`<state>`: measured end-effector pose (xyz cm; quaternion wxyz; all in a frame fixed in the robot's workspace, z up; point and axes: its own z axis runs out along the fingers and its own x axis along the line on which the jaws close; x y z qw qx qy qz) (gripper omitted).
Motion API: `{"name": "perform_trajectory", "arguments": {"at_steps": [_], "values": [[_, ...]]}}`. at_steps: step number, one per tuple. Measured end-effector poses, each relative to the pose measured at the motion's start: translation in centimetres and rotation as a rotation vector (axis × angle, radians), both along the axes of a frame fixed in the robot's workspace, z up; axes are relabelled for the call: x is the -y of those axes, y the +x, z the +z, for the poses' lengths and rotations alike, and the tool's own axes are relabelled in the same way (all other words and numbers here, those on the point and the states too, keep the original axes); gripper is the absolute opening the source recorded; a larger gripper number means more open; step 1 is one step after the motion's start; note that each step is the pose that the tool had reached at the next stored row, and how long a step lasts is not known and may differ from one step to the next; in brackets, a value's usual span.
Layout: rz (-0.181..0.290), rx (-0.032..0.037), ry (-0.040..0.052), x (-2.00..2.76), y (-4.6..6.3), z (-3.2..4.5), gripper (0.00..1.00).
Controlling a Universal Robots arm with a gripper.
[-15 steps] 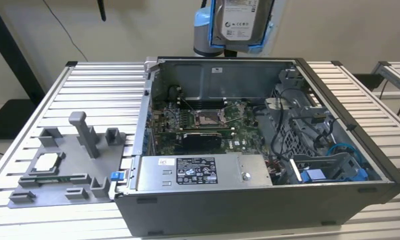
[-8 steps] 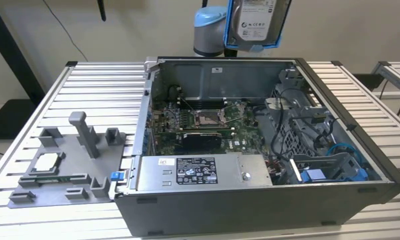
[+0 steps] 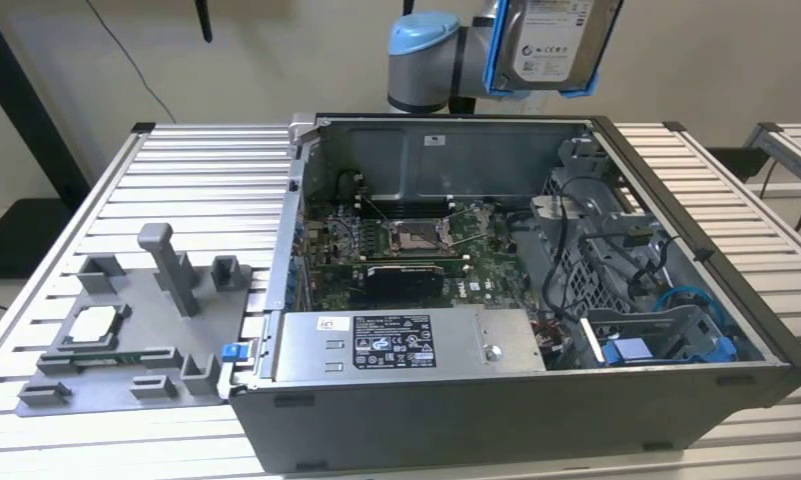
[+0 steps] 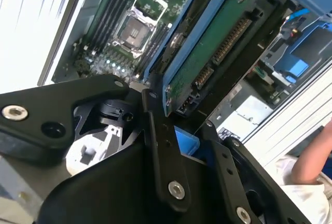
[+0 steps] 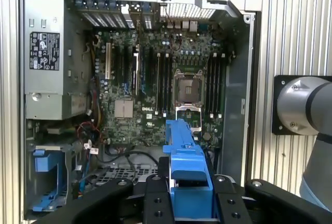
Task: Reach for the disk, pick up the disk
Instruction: 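Pick up the disk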
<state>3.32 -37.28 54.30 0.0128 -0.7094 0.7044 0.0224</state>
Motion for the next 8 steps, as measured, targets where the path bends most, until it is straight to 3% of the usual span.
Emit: {"name": "perform_trajectory", "arguments": {"at_steps": [8], "values": [[0.0, -0.0001, 0.0, 0.0, 2.9, -0.02, 0.0]]}}
